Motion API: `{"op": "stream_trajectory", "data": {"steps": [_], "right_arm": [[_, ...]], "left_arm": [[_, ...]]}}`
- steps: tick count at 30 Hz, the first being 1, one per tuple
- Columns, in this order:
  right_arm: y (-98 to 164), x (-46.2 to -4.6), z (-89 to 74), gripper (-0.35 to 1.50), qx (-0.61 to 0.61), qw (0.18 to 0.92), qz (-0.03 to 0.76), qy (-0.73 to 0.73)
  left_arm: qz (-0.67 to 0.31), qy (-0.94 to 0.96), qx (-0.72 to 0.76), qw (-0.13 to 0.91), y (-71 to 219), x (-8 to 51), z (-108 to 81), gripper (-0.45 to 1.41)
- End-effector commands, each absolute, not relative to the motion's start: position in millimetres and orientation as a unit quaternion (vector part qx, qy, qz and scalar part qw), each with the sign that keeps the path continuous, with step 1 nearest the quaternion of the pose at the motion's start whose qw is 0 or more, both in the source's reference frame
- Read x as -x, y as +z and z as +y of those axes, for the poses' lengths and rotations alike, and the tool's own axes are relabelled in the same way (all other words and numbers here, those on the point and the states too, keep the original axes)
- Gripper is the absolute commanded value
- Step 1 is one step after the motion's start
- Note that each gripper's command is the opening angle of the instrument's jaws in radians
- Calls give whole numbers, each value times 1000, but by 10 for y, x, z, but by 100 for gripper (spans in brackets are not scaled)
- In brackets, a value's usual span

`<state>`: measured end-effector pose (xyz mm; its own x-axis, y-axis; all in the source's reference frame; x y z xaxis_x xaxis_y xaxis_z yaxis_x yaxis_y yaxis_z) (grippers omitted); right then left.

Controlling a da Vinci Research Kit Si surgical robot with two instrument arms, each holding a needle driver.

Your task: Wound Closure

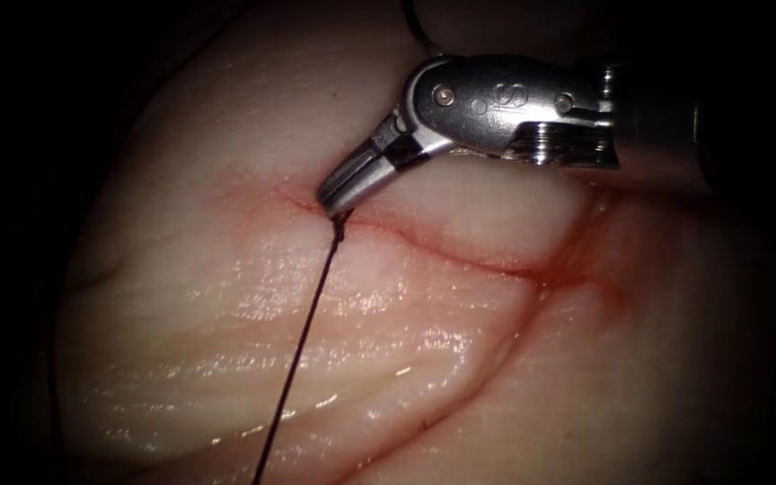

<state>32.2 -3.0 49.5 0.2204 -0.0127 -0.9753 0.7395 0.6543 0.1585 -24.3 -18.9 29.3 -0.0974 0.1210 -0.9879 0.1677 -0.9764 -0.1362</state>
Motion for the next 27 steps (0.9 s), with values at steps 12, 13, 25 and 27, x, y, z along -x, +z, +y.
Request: {"op": "stream_trajectory", "data": {"steps": [12,13,25,27], "right_arm": [[507,-330,-14,-35,-314,718,565,-259],[507,-330,-13,-35,-313,719,565,-258],[516,-332,-2,-35,-292,738,561,-237],[518,-333,3,-35,-288,742,559,-231]], "left_arm": [[112,-719,-684,43,292,274,-225,-45],[116,-718,-685,42,294,278,-228,-45],[160,-712,-681,48,321,300,-276,-45],[171,-713,-678,45,330,303,-286,-45]]}}
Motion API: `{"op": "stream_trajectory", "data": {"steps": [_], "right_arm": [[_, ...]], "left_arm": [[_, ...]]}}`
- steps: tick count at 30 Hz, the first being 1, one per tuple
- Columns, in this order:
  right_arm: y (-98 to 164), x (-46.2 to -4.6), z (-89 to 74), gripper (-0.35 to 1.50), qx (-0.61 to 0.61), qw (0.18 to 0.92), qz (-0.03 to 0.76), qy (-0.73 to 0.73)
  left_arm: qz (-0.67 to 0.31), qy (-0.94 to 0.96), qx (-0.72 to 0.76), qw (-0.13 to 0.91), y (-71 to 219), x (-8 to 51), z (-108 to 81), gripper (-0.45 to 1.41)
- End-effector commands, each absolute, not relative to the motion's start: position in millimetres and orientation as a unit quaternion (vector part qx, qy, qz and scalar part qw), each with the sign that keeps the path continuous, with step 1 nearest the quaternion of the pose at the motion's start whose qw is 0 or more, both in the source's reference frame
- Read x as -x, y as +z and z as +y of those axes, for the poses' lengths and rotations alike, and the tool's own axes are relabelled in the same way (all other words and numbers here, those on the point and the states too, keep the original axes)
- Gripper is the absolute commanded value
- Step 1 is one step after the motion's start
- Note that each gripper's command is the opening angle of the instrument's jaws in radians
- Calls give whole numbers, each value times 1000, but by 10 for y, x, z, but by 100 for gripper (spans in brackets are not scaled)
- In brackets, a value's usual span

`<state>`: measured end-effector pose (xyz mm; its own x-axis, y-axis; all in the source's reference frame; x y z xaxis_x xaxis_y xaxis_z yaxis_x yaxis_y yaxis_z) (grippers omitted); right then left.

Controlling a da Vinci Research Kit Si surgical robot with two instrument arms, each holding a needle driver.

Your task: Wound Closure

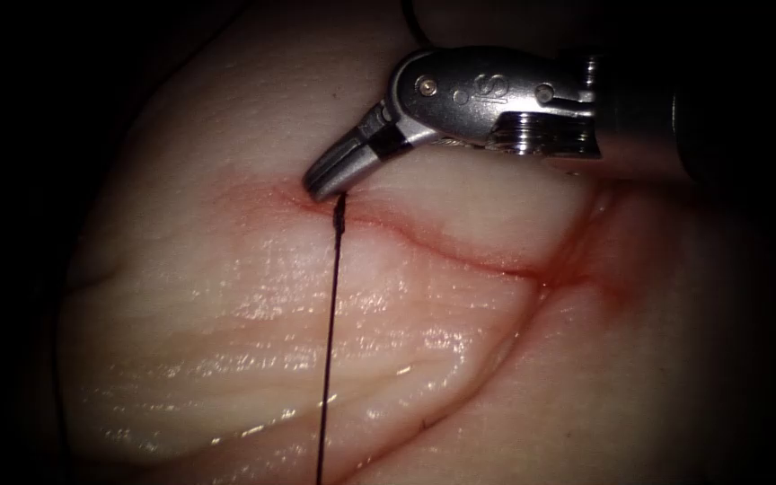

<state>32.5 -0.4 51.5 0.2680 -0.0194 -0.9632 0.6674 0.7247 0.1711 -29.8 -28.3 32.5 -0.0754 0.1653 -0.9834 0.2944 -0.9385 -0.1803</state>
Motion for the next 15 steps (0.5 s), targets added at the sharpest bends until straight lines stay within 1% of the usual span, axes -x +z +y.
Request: {"op": "stream_trajectory", "data": {"steps": [1,15], "right_arm": [[518,-333,5,-35,-284,745,559,-228],[510,-333,4,-35,-280,747,559,-225]], "left_arm": [[172,-713,-678,45,333,303,-289,-45],[189,-710,-677,43,338,304,-296,-45]]}}
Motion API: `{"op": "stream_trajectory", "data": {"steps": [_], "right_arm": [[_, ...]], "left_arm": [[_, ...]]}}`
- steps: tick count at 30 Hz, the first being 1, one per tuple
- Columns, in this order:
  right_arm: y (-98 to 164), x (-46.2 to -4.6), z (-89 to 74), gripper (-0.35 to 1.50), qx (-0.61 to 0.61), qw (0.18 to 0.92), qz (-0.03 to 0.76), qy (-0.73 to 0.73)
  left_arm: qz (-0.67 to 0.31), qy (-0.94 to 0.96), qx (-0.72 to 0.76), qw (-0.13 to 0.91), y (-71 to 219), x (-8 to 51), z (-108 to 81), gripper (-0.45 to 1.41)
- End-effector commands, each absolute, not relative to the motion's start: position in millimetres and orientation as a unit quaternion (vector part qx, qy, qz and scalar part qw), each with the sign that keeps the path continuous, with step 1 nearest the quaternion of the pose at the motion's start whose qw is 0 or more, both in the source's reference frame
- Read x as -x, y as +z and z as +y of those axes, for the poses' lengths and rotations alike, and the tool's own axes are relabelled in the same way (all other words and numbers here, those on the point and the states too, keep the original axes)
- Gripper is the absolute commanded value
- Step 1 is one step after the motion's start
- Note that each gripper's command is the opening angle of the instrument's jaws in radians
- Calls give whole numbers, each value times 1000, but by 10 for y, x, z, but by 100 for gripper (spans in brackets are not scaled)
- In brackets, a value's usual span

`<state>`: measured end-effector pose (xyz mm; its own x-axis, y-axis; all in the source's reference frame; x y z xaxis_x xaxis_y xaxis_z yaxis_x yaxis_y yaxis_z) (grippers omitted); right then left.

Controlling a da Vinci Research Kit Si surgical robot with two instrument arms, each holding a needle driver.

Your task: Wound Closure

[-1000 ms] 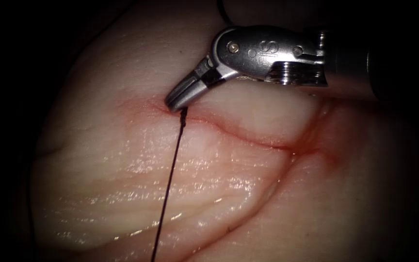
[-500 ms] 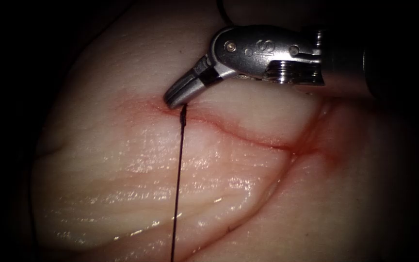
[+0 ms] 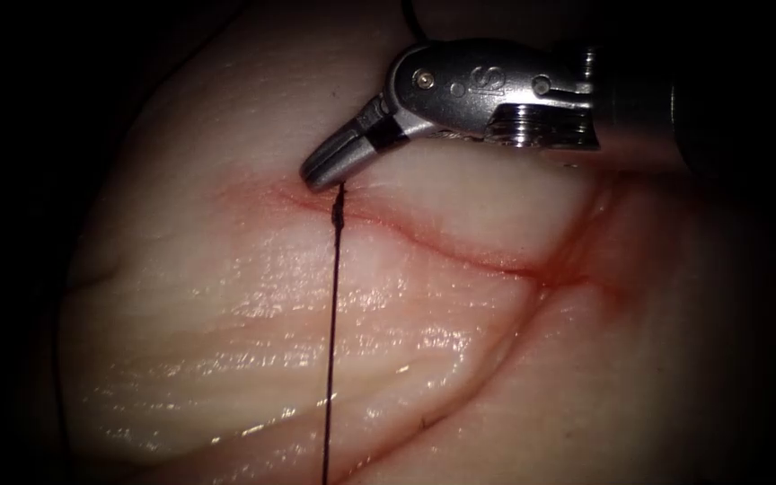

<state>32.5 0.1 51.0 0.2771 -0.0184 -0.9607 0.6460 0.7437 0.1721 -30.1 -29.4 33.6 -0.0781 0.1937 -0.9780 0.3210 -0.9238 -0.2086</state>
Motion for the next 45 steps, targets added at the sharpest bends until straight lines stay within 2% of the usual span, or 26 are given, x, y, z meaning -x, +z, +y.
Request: {"op": "stream_trajectory", "data": {"steps": [1,12,13,14,15,16,17,18,24,27,34,35,37,38,39,40,41,45], "right_arm": [[507,-332,0,-35,-281,745,560,-227],[478,-329,-24,-35,-268,736,589,-201],[478,-330,-23,-21,-261,738,592,-191],[478,-331,-20,46,-249,741,598,-174],[478,-331,-20,46,-249,741,598,-174],[478,-331,-18,81,-242,744,601,-163],[478,-332,-17,98,-236,747,602,-155],[476,-332,-15,110,-231,749,605,-140],[460,-322,-5,125,-205,751,623,-84],[437,-293,9,108,-139,753,643,-31],[405,-252,-12,108,-83,753,653,0],[396,-244,-28,98,-80,745,662,-1],[390,-239,-41,58,-82,740,667,-7],[388,-238,-50,24,-81,742,666,-11],[388,-238,-56,-20,-79,744,663,-11],[388,-239,-62,-31,-77,746,661,-12],[393,-244,-74,-35,-72,747,661,-12],[415,-264,-91,-35,-62,750,659,-22]], "left_arm": [[189,-712,-675,34,333,301,-287,-45],[122,-728,-674,31,304,286,-208,-45],[119,-728,-674,32,302,286,-203,-45],[111,-729,-675,36,299,285,-190,-45],[111,-729,-675,36,299,285,-190,-45],[108,-729,-675,37,297,284,-185,-45],[105,-729,-675,38,296,284,-179,-45],[93,-732,-674,41,293,283,-165,-45],[71,-739,-669,41,287,279,-126,-45],[55,-747,-662,41,284,273,-103,-45],[28,-759,-649,49,283,251,-71,-45],[26,-762,-646,47,283,245,-61,-45],[21,-763,-645,49,283,241,-53,-45],[20,-764,-643,49,284,239,-48,-45],[20,-763,-644,50,285,238,-44,-45],[21,-760,-647,53,286,237,-40,-45],[22,-759,-648,54,289,237,-33,-45],[17,-755,-652,64,302,236,-16,-45]]}}
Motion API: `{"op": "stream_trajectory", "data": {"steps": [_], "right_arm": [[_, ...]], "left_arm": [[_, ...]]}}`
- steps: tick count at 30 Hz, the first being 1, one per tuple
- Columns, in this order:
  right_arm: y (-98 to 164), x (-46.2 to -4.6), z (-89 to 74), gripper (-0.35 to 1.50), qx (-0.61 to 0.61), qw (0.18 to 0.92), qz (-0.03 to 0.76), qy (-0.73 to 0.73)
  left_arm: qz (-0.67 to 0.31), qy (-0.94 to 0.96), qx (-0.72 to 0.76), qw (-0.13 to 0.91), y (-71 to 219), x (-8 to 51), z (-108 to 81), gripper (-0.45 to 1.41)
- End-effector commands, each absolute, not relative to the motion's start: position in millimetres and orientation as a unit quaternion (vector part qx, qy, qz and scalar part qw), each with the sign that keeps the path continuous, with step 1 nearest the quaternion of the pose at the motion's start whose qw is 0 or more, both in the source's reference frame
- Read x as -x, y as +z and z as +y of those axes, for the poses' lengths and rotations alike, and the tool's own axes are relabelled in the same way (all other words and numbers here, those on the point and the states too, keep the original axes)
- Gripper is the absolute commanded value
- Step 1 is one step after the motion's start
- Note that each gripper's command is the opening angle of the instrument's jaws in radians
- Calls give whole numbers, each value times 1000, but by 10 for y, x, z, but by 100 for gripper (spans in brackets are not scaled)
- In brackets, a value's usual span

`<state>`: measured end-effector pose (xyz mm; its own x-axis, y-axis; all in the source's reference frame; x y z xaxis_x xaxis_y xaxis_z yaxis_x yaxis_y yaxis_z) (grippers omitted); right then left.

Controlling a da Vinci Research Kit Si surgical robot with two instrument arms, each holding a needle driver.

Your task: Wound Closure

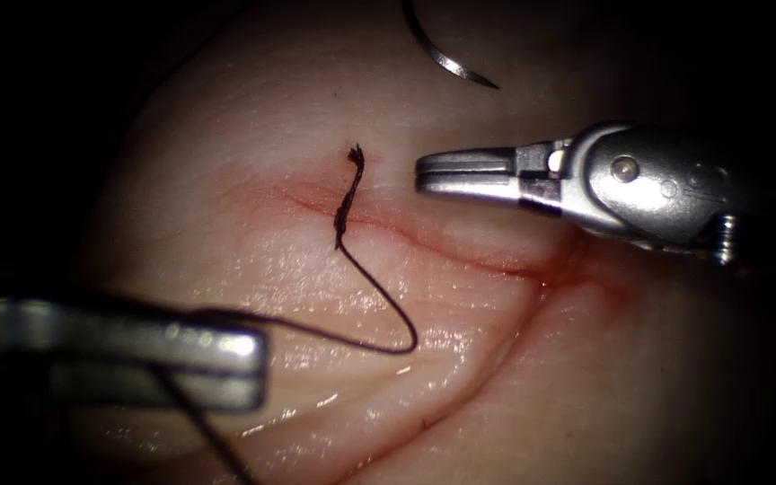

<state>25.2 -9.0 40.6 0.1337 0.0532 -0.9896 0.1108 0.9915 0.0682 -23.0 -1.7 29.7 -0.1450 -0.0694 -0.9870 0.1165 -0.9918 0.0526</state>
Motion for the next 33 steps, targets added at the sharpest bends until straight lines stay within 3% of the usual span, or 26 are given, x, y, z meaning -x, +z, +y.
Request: {"op": "stream_trajectory", "data": {"steps": [1,11,33], "right_arm": [[420,-270,-93,-35,-60,750,659,-23],[426,-309,-112,-35,-75,727,681,-46],[421,-316,-123,-35,-128,678,722,-56]], "left_arm": [[19,-753,-654,65,305,236,-13,-45],[-31,-730,-670,134,345,231,15,-45],[-133,-721,-651,195,458,206,59,-45]]}}
